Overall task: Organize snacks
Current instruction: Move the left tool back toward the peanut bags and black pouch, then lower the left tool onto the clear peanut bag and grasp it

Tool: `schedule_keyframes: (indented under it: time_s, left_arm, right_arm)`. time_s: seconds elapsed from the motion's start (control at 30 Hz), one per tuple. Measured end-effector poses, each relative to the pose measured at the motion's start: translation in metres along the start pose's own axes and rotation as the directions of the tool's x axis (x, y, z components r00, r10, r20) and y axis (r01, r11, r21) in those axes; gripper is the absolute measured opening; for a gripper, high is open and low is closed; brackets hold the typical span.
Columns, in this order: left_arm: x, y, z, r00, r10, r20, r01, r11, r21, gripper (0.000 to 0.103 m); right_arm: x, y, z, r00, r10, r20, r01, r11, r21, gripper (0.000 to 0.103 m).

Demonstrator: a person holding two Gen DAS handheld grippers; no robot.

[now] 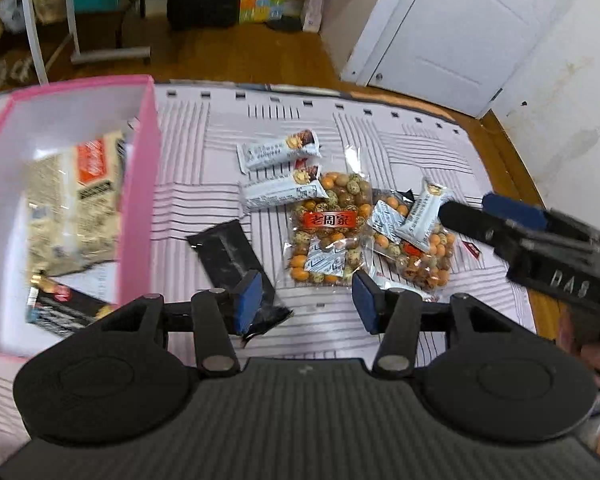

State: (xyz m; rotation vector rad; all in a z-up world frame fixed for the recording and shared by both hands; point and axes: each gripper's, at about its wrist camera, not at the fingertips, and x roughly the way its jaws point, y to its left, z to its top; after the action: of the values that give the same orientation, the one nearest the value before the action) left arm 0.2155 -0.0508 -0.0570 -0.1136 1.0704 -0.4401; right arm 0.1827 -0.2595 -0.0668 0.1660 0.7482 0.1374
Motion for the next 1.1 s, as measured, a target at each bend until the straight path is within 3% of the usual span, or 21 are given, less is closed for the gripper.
schedule_keyframes:
  time_s: [0.3,0.5,0.6,0.7,0.83,0.97,1.03,1.1]
  left_arm:
    - [0.078,0.011,0.013,0.997,-0.048,0.065,0.048,0.999,0.005,0.047]
    - [0.122,0.021,0.009,0.994,-0.103,0.030,0.104,0.994,-0.017,0.045]
    - [0.135,0.019,0.006,0.998,-0.053,0.012,0.053,0.998,0.016,0.046]
    - [0.141,0.025,0.007,0.999,-0.046,0.006,0.046,0.999,-0.011,0.048]
    - [0.147,0.041,0.008,0.995,-0.100,-0.023,0.097,0.987,-0.129,0.052]
    - [0.147,0.044,0.006,0.986,-0.164,-0.042,0.155,0.974,-0.164,0.050]
    - [0.151,0.043,0.005,0.961,-0.264,-0.087,0.244,0.951,-0.189,0.056]
    - [0.151,0.034,0.000,0.964,-0.243,-0.104,0.227,0.963,-0.145,0.055]
  right_arm:
    - [0.048,-0.007,-0.038,0.988,0.070,-0.140,-0.072,0.997,-0.004,0.067]
    - [0.085,0.006,-0.047,0.982,0.051,-0.184,-0.061,0.997,-0.051,0.067]
    - [0.098,0.009,-0.054,0.973,0.056,-0.222,-0.072,0.995,-0.064,0.067]
    - [0.104,0.010,-0.059,0.971,0.052,-0.232,-0.073,0.994,-0.082,0.067]
    - [0.106,0.011,-0.063,0.971,0.050,-0.234,-0.070,0.995,-0.077,0.068]
    - [0.102,0.016,-0.063,0.970,0.052,-0.236,-0.077,0.992,-0.100,0.070]
    - [0.100,0.016,-0.065,0.974,0.045,-0.223,-0.071,0.992,-0.109,0.071]
    - [0.098,0.017,-0.068,0.970,0.030,-0.240,-0.065,0.988,-0.138,0.067]
